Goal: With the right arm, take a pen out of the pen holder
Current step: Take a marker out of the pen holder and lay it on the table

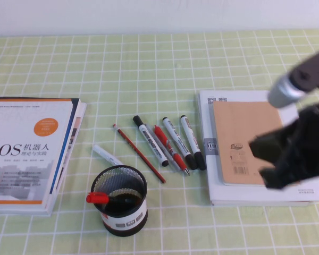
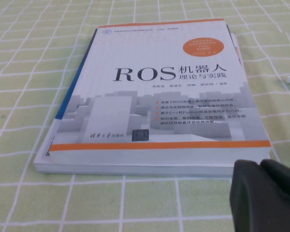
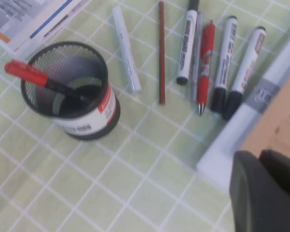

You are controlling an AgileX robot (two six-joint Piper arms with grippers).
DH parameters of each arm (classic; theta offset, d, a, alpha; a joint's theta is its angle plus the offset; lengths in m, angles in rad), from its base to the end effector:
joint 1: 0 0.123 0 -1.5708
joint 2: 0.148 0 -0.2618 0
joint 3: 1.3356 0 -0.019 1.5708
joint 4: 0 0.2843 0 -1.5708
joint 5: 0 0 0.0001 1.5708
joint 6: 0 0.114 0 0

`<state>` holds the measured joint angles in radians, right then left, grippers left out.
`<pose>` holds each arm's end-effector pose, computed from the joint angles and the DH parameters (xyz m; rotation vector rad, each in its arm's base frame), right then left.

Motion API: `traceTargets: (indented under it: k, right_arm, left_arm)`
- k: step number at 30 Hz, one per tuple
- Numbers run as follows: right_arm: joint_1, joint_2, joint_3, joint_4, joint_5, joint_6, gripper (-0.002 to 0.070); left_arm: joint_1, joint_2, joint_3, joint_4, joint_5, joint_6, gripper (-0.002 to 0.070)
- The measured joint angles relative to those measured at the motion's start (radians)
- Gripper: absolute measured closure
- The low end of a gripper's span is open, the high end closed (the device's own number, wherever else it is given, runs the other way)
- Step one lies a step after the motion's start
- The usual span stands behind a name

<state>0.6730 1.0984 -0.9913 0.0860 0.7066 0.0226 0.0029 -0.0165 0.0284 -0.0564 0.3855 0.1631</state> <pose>0.2199 0.1835 0.3090 -0.7018 2.2291 0.4513 0.1311 -0.0020 0.1628 0.1160 1.8772 0.0581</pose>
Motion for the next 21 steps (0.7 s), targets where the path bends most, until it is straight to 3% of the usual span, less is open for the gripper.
traceTargets:
  k: [11,17,21]
  right_arm:
    - [0.0,-0.143,0.138,0.005,0.067,0.007,0.0688]
    - [0.0,-0.146,0.223,-0.037,-0.008,0.007,0.0688]
    - [-0.03,-0.175,0.32,-0.047,-0.155,0.007,0.0688]
  left_arm:
    - [0.0,0.0,0.0,0.0,0.0,0.0,0.0681]
    - [0.0,0.0,0.0,0.0,0.0,0.0,0.0681]
    - [0.0,0.0,0.0,0.0,0.0,0.0,0.0681]
